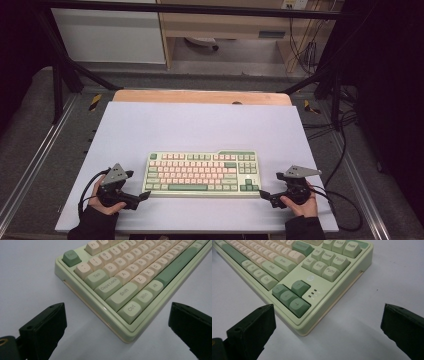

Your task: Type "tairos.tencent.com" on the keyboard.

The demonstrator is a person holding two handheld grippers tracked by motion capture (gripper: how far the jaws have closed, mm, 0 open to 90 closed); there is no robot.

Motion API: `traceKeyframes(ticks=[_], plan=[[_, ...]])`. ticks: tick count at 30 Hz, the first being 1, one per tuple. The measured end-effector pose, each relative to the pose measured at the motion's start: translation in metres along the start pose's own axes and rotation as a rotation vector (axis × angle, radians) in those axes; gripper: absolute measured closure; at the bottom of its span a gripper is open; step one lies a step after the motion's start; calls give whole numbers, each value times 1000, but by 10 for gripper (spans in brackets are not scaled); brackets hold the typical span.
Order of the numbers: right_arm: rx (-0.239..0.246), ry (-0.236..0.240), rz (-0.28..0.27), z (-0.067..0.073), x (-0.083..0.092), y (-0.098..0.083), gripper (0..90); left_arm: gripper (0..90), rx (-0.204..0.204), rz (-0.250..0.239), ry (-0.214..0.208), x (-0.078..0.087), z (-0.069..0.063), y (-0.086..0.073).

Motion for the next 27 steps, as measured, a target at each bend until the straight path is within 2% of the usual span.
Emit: traceKeyframes(ticks=[19,24,27], plan=[[8,0,5,0,-1,0,3,37,-5,-1,7,1,-6,9],[7,-2,12,0,-1,0,3,77,-2,-2,11,1,-9,14],[6,-4,12,0,-1,0,3,124,9,-18,16,2,-11,19]])
Point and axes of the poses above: each handheld gripper's, and its own axes: x roughly backward along the jaws, y roughly out of its top, z roughly to its left, the point moved 1 cm from there along -x, roughly forward along the jaws, and after that the axes turned 4 degrees about -y, right-handed, at the moved point
